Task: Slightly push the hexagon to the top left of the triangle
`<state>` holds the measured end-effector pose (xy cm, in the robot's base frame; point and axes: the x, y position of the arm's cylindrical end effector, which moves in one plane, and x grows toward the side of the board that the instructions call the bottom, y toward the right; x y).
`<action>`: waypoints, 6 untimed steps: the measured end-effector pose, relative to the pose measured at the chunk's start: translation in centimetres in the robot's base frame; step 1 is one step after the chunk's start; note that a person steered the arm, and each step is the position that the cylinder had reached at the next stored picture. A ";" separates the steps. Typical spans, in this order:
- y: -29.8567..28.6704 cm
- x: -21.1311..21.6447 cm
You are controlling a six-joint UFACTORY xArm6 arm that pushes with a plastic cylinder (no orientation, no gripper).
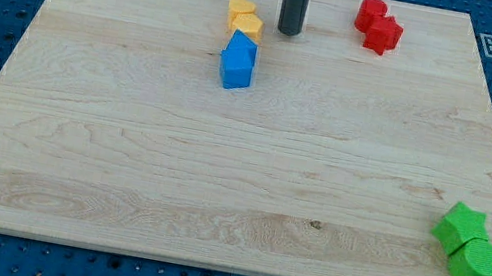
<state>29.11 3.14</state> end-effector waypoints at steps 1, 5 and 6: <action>-1.2 1.6; -5.0 2.7; -1.6 2.7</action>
